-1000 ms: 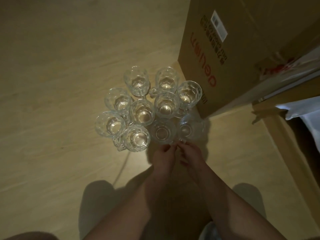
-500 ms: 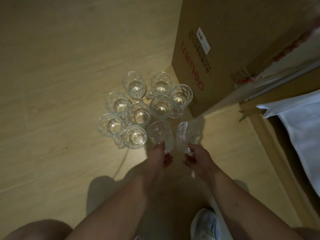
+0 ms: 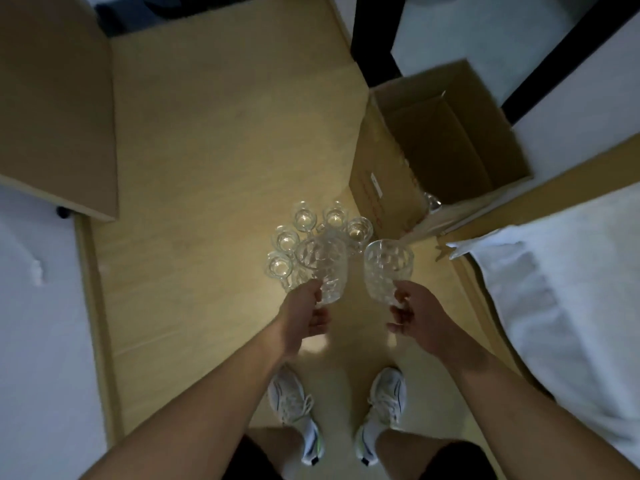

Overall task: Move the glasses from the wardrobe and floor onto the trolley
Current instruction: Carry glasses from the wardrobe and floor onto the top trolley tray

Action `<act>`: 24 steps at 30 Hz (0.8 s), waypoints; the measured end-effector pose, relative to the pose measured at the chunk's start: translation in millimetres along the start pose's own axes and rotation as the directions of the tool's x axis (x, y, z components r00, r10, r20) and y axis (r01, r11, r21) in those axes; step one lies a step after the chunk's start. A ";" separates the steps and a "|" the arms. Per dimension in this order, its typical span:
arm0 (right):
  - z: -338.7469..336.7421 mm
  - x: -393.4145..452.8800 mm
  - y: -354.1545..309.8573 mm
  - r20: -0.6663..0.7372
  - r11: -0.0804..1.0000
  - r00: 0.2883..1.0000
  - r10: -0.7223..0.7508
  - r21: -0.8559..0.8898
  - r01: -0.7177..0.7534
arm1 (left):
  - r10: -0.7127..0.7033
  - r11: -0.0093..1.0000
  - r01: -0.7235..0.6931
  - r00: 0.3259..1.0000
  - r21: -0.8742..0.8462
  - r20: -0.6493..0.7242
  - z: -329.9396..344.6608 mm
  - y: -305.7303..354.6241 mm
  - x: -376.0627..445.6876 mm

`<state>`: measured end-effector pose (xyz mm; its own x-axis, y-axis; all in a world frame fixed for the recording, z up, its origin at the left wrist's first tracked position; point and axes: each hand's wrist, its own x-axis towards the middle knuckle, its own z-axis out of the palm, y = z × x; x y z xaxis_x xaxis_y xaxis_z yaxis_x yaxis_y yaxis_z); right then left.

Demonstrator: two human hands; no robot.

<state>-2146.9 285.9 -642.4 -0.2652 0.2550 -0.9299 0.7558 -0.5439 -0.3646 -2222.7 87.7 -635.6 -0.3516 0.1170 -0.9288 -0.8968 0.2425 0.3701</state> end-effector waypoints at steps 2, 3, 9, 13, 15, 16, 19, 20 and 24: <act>10.3 -57.3 -26.8 0.027 0.999 0.999 -0.046 -0.021 0.047 | 0.075 0.997 -0.075 0.997 0.015 -0.012 -13.3 31.7 -55.1; 17.0 -85.6 -40.0 0.041 0.996 0.996 -0.081 -0.035 0.083 | 0.111 0.994 -0.110 0.994 0.015 -0.010 -19.4 47.5 -81.9; 62.8 -237.2 -120.9 0.111 0.928 0.940 -0.322 -0.157 0.337 | 0.285 0.958 -0.285 0.958 0.020 -0.037 -73.3 138.4 -232.4; 100.6 -314.6 -161.7 0.194 0.872 0.888 -0.416 -0.192 0.451 | 0.441 0.898 -0.439 0.893 0.039 -0.093 -110.0 181.1 -311.5; 120.1 -345.5 -178.4 0.235 0.842 0.857 -0.459 -0.194 0.503 | 0.507 0.860 -0.509 0.850 0.026 -0.140 -125.6 198.5 -345.1; 130.5 -359.8 -186.6 0.264 0.828 0.839 -0.476 -0.186 0.529 | 0.534 0.842 -0.540 0.828 0.012 -0.169 -133.6 207.1 -360.6; 160.4 -396.3 -209.4 0.343 0.788 0.779 -0.525 -0.151 0.597 | 0.600 0.782 -0.623 0.759 -0.013 -0.252 -155.4 227.6 -400.4; 169.5 -407.3 -216.6 0.366 0.774 0.758 -0.539 -0.141 0.618 | 0.614 0.766 -0.642 0.740 -0.020 -0.274 -161.6 232.5 -411.8; 204.3 -444.0 -242.7 0.489 0.707 0.667 -0.562 -0.135 0.694 | 0.630 0.715 -0.694 0.694 -0.089 -0.350 -182.1 243.9 -449.6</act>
<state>-2334.9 141.4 -151.0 -0.8943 0.0844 -0.4395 0.4313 -0.0994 -0.8967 -2332.2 -81.1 -131.4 -0.9025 -0.1031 -0.4182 -0.4210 0.0062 0.9070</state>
